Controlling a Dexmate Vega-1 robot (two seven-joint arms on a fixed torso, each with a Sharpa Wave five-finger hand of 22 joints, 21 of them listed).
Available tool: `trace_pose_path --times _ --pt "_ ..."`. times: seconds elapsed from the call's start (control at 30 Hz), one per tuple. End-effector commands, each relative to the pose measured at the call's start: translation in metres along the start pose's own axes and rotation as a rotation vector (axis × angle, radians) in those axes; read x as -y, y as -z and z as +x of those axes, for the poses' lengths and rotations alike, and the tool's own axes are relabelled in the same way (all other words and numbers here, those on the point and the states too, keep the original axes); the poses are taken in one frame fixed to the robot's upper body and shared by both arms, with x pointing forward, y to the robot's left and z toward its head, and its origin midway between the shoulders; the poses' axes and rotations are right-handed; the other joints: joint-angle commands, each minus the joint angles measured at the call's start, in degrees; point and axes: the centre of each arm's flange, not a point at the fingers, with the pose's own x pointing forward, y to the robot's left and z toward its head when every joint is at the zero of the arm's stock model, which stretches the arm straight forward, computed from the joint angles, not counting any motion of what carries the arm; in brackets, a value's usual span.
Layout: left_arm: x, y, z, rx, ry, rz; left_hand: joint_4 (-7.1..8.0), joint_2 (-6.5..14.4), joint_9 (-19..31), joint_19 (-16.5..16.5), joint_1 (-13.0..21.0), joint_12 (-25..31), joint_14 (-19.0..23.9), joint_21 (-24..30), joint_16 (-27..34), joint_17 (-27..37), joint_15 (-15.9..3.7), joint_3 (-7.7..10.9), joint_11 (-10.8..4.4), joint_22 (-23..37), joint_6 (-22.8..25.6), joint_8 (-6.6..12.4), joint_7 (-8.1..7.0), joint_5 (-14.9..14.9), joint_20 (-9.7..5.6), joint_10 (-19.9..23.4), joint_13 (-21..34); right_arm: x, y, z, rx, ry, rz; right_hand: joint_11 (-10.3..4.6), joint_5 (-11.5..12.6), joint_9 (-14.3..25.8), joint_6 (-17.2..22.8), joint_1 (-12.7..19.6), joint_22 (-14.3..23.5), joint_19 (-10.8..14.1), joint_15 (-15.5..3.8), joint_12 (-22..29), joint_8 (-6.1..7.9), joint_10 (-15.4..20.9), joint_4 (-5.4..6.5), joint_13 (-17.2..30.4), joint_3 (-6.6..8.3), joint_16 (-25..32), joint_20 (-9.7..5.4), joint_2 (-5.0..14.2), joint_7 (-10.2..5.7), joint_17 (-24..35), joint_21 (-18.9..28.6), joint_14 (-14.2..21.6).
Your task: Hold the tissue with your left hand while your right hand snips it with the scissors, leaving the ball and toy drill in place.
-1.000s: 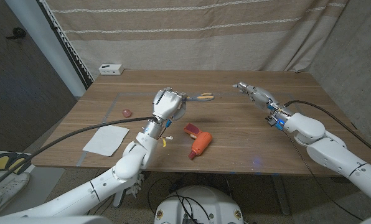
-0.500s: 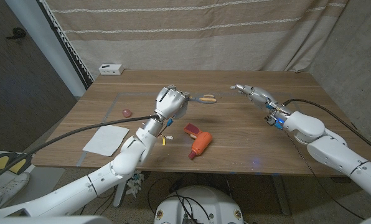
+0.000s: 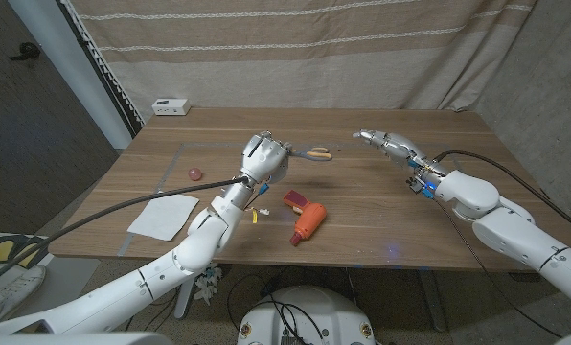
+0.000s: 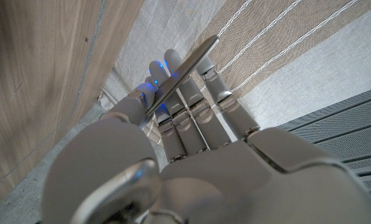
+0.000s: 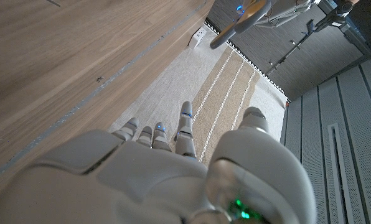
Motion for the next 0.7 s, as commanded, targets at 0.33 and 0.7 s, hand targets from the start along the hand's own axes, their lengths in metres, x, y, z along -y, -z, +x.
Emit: trace_pose_path --times 0.33,0.7 --pt "0.009 0.001 0.003 0.044 -0.024 0.053 -0.40 0.12 0.04 0.61 -0.04 0.09 0.57 0.52 -0.18 0.09 0.08 0.25 -0.64 -0.08 0.57 -0.07 -0.18 -0.09 -4.52 1.11 0.08 -0.003 -0.020 -0.002 -0.040 -0.050 -0.079 1.14 0.42 1.10 0.13 2.83 -0.10 -0.08 0.69 -0.64 0.50 -0.88 -1.07 0.02 1.16 -0.47 -0.37 0.25 2.07 0.09 -0.44 -5.14" --pt "0.015 0.002 0.001 0.048 -0.030 0.040 -0.44 -0.05 -0.20 0.64 -0.11 -0.27 0.28 0.69 -0.40 -0.04 0.06 0.33 -0.63 -0.14 0.59 -0.26 -0.34 -0.07 -4.57 0.91 -0.20 -0.007 -0.038 0.002 -0.101 -0.120 -0.160 2.11 0.31 2.16 -1.32 5.15 -0.14 -0.55 1.53 -1.32 0.41 -2.22 -1.92 0.07 2.87 -0.69 -1.10 0.87 3.44 0.07 -0.82 -6.83"
